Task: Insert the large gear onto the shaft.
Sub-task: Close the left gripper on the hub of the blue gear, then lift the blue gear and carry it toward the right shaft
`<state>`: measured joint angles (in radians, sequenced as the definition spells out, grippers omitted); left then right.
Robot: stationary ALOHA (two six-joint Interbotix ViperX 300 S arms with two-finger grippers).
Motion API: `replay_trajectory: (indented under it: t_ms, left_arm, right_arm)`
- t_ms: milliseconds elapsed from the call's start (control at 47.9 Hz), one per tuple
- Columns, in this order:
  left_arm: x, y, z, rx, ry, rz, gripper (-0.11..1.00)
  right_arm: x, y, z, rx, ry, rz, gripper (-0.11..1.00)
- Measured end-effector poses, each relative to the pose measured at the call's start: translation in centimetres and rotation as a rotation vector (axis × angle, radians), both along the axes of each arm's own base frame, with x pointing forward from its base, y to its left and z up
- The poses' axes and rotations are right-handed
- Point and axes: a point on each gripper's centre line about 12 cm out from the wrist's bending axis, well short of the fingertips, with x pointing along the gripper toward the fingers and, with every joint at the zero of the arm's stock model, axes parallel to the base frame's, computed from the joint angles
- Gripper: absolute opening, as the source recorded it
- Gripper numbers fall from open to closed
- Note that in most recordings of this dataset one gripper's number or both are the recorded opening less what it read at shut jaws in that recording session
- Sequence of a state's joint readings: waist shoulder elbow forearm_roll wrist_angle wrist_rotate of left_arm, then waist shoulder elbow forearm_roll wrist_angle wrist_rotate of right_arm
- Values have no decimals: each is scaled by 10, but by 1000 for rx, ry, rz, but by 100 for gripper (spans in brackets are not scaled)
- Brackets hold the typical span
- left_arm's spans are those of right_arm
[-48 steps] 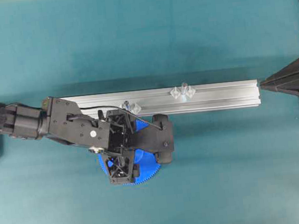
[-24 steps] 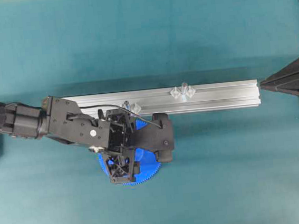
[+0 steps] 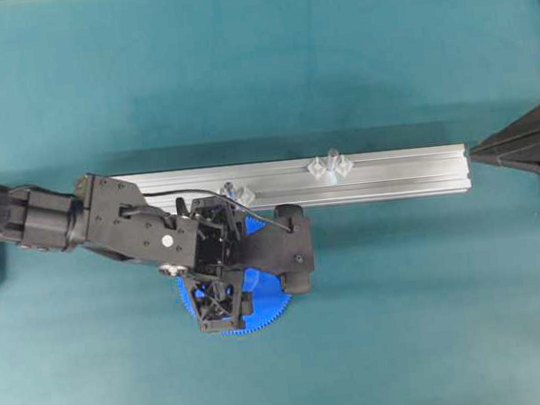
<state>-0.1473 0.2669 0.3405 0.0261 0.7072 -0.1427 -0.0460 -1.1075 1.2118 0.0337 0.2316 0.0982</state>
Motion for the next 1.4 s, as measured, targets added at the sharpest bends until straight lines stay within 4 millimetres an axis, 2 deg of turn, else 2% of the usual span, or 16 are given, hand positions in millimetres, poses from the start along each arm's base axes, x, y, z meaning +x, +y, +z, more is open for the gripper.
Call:
replay_trajectory:
  t_ms: [417,856,1252,1398]
  left_arm:
    - [0,0,0,0,3,2,78]
    - [1,-1,11,7,59,4,78]
    - [22,-3,45,2,21,5,78]
    - [26,2,53,5,32,12,78]
  right_arm:
    - [0,0,-1,-1,2,-1,2]
    - [0,0,-2,-1,5,-1,2]
    - [-1,0,-4,-1,8,-1,2]
    - [-1,0,-4,-1,8,0,2]
